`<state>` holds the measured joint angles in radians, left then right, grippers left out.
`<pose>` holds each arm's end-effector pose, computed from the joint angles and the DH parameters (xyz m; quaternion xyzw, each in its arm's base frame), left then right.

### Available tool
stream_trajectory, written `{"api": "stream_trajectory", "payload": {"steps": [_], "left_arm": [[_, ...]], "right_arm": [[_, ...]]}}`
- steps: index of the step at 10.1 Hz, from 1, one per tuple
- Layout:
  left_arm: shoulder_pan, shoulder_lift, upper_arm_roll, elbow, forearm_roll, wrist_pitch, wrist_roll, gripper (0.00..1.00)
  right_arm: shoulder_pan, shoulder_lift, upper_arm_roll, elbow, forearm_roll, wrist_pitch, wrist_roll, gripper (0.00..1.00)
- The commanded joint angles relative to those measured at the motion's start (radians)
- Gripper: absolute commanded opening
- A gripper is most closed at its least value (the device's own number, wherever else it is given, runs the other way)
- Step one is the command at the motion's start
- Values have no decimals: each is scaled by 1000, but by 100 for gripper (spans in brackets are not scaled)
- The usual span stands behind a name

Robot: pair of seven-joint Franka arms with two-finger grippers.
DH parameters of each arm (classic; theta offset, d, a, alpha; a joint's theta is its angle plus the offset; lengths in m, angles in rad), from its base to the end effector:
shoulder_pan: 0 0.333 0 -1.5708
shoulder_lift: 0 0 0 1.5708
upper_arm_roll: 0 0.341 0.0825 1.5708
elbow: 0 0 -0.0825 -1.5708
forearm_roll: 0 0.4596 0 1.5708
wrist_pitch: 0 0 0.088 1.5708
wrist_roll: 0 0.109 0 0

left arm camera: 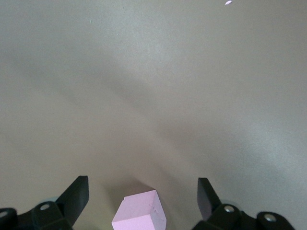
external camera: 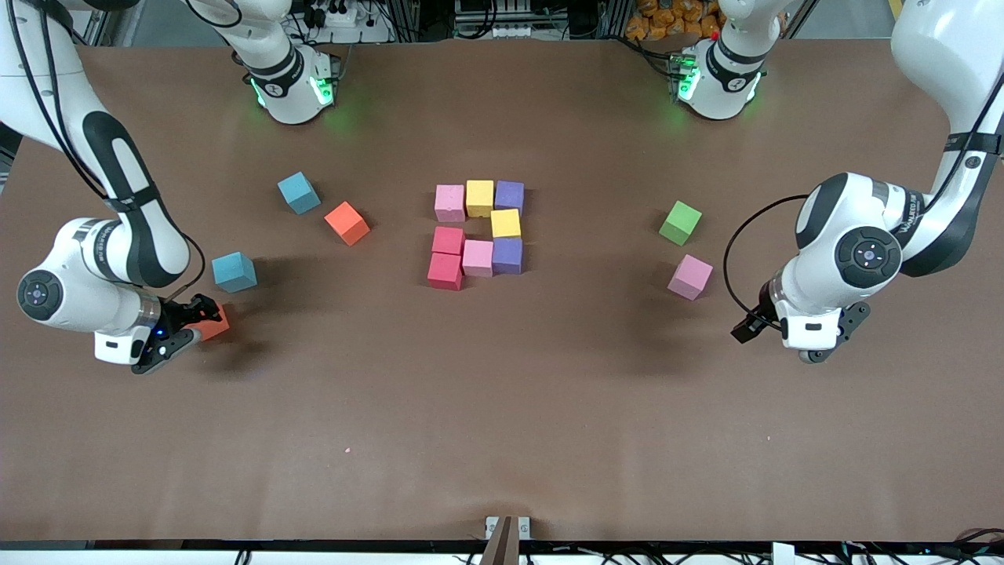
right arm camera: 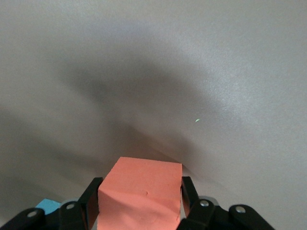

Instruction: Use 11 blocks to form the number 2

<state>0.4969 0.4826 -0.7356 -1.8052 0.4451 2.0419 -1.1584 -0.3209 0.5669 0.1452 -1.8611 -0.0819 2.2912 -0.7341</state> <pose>0.6930 -0.1081 0.3057 -0.9318 -0.3585 0.0156 0.0553 0.6778 -0.1249 0.1666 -0.9534 -0.2945 0.0534 0.0379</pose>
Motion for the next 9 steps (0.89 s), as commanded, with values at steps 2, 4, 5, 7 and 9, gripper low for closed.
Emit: {"api": "stream_trajectory", "payload": {"steps": [2,4,5,7,9], "left_arm": [[-5,13,-1,20,30,-5,11,100],[-5,13,-1,21,30,-3,8,100],[-5,14,-1,21,30,-5,8,100],[-5,14,-1,21,30,-5,11,100],[-5,19,-1,21,30,-3,11,100]], "right_arm": [[-29,-51,2,-72,-6,4,18,75],[-49,-53,2,-84,-6,14,18,75],[-52,-53,4,-93,-6,20,16,75],[-46,-59,4,-93,-6,16,18,58],[-9,-79,4,-90,-7,7,45,37]]}}
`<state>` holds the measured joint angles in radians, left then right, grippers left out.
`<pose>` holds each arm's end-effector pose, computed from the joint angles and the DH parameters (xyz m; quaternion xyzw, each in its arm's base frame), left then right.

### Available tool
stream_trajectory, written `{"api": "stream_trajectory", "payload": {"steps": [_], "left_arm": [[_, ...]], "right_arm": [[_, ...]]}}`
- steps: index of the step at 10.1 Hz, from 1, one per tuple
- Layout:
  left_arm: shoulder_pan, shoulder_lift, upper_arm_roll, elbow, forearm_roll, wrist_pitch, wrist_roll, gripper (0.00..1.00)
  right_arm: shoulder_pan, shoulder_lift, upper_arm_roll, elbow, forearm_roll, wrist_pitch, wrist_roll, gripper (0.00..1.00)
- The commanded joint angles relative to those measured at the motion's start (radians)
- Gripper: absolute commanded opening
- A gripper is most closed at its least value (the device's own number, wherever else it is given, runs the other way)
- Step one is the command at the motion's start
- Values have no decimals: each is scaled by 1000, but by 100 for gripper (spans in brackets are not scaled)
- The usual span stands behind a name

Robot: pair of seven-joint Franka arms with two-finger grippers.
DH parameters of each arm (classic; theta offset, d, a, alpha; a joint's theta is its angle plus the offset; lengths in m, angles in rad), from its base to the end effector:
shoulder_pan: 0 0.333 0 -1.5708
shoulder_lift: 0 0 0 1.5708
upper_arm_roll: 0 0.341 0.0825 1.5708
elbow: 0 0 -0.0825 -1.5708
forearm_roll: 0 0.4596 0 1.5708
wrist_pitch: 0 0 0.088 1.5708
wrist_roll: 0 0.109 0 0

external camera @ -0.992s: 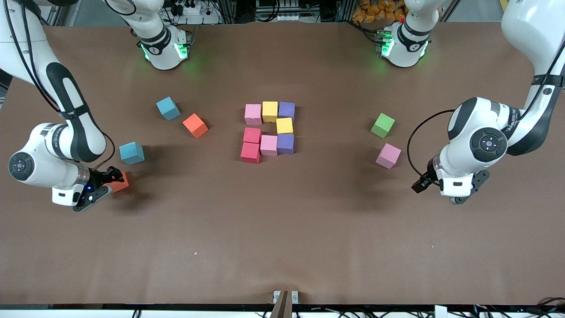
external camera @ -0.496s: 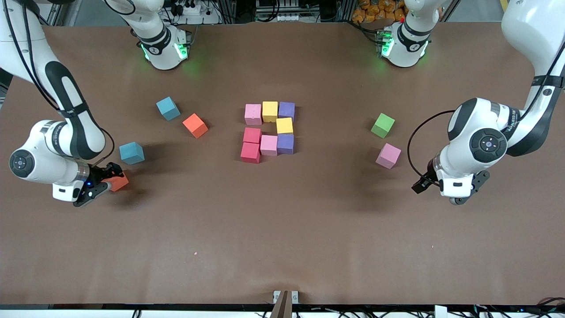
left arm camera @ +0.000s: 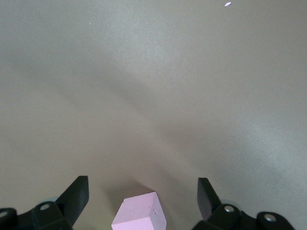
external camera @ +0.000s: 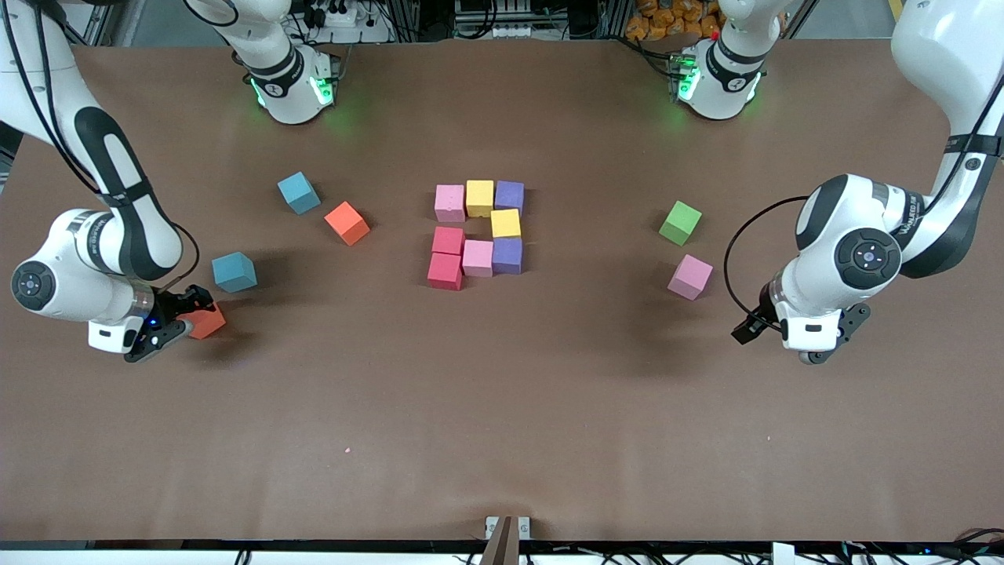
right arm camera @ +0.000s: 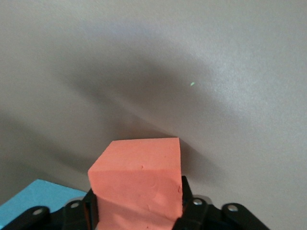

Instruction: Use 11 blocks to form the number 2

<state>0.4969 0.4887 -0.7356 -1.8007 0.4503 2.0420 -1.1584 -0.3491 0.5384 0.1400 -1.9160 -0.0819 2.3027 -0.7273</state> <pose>0.6945 -0.1074 0.3044 -0.9320 -0.3579 0.0152 0.0554 0.6572 -0.1423 0.1627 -0.9581 -0.2771 0.0610 0.0398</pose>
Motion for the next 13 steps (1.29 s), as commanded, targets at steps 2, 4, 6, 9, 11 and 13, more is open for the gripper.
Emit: {"api": "stream_trajectory", "payload": {"steps": [2,4,6,9,11,13], "left_arm": [[-4,14,1,17,27,-3,11,100],[-4,31,1,20,50,-2,8,100],[-1,31,1,21,59,-2,9,100],[-3,45,1,24,54,-3,2,100],[-4,53,-5,-8,-25,-3,-94,100],[-35,45,-10,-81,-35,-3,-252,100]], "right_arm": [[77,-78,7,-25,-22,1,25,35],[192,-130,7,-17,-9,-6,104,35],[331,-141,12,-12,-9,-6,332,36],[504,-123,6,31,20,-6,708,37],[618,-106,6,64,59,-6,913,37],[663,-43,10,139,62,-6,1072,36]]}}
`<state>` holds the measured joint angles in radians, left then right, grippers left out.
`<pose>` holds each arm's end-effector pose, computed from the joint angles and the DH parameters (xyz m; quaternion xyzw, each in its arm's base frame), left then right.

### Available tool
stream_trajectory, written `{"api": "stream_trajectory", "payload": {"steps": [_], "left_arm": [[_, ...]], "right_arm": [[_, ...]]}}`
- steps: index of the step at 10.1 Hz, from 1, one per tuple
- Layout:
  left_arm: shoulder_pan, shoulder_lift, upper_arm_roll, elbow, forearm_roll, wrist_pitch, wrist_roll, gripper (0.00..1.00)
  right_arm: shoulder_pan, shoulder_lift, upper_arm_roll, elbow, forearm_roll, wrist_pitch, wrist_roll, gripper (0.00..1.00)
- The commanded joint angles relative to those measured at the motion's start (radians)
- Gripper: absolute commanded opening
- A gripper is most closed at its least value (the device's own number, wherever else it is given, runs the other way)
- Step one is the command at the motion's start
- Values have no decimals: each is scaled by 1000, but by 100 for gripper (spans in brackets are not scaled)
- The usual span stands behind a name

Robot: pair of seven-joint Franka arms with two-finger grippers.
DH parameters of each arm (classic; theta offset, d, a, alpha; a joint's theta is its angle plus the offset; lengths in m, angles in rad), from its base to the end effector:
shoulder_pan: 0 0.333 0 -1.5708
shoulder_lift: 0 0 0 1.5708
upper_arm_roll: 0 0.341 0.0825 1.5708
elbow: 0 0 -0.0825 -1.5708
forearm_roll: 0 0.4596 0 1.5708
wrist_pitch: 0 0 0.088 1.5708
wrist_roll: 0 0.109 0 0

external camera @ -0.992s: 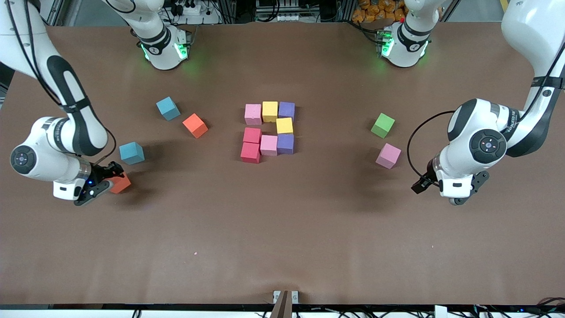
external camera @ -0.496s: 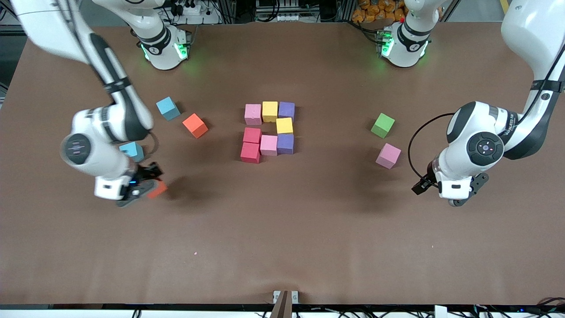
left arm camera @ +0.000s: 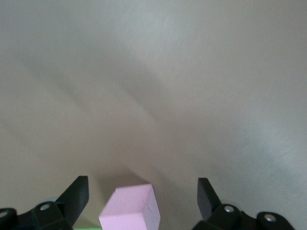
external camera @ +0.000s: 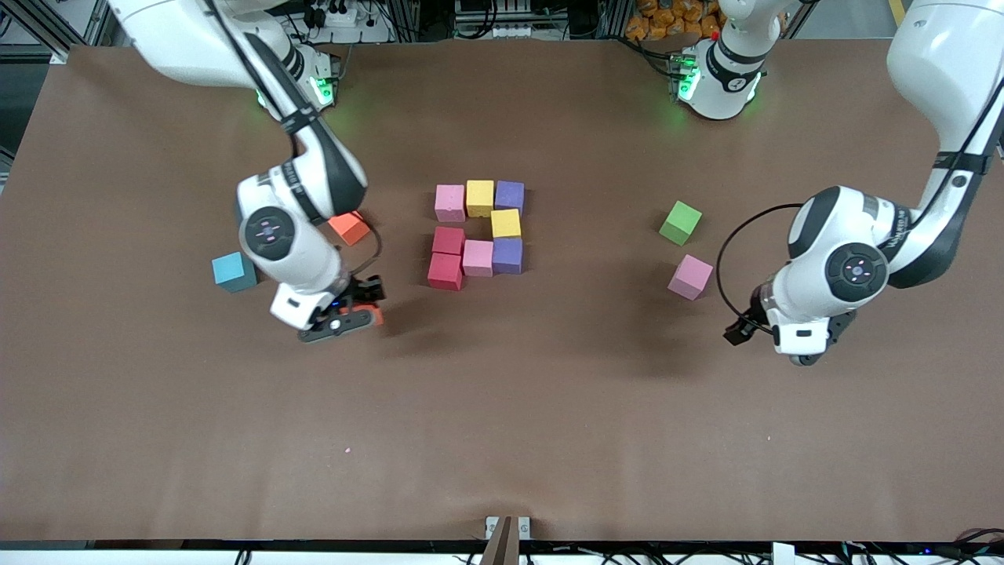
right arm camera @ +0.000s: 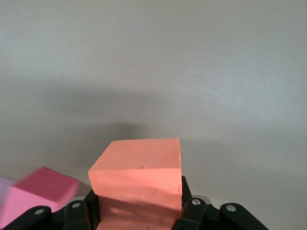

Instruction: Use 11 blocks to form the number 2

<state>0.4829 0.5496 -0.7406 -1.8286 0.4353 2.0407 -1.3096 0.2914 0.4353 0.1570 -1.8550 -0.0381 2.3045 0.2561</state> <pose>0.6793 -0.1252 0.2589 -0.9060 -0.4155 0.0566 0.0579 0.6413 0.3014 0.2623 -0.9947 -0.1010 -0.0030 0.0210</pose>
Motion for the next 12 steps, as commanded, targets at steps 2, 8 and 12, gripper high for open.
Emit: {"api": "stream_trajectory", "payload": {"steps": [2,8,12], "left_arm": [[-30,-22,-19,-115,-20,10,-218,100],[2,-95,-20,-310,-20,157,-313,100],[20,-108,-19,-395,-12,261,-315,100]], "right_arm": [[70,149,-10,175,87,-5,169,36],[210,241,-79,229,176,7,252,37],[212,234,-82,197,153,0,250,37]]}}
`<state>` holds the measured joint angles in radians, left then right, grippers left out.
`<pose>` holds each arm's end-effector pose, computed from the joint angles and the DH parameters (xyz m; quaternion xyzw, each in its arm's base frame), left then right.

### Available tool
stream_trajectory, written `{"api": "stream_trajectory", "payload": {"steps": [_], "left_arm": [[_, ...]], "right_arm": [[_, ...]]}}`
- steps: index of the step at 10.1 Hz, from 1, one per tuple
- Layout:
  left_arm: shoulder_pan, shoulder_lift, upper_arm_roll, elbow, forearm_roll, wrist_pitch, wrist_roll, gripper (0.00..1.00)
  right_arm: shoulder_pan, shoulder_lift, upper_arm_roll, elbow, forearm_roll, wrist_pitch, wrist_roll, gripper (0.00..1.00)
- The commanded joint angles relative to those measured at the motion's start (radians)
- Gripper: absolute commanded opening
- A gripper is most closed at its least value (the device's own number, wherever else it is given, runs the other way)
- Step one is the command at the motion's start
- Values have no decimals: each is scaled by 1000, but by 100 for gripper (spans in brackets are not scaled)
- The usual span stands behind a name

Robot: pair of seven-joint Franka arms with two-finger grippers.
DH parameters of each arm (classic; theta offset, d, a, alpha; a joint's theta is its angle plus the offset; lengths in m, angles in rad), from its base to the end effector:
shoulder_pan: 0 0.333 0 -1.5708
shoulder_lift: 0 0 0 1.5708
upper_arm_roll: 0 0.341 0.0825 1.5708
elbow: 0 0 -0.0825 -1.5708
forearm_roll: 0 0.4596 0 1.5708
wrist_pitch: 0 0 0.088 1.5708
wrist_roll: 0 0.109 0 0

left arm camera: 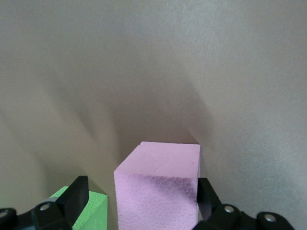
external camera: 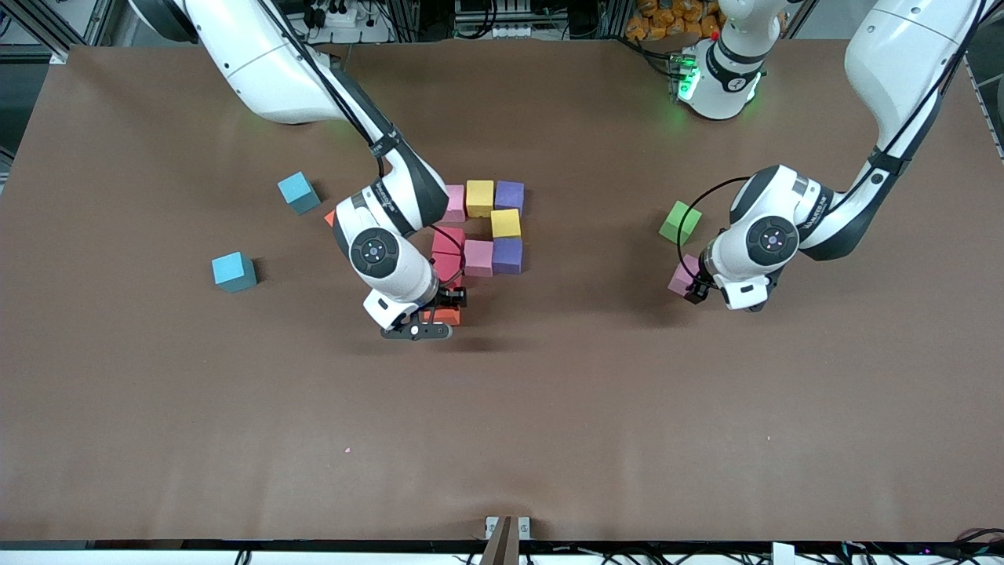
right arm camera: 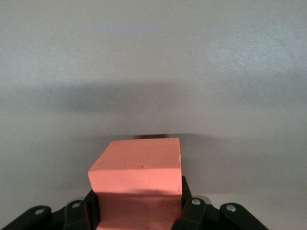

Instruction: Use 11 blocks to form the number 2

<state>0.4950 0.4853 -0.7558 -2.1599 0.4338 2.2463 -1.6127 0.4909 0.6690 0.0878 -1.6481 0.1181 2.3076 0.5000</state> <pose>0.5686 -0.1573 0.1713 -0.8588 -0.5005 0.0761 0.0790 0.6359 0.4108 0.1899 -0.9974 0.0099 0.0400 0.0585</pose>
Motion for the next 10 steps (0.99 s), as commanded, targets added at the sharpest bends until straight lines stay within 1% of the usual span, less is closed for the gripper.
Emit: {"api": "stream_trajectory", "payload": {"steps": [1,7,10], "left_arm": [[8,-41,-2,-73,-7,84,-12,100],[10,-18,3,-72,10,144,-27,100],[8,-16,4,-72,11,147,-27,100]], "right_arm": [[12,-2,-13,-24,-3,-1,12,37],[18,4,-13,-36,6,7,43,37],[20,7,-13,-36,11,28,45,37]]}}
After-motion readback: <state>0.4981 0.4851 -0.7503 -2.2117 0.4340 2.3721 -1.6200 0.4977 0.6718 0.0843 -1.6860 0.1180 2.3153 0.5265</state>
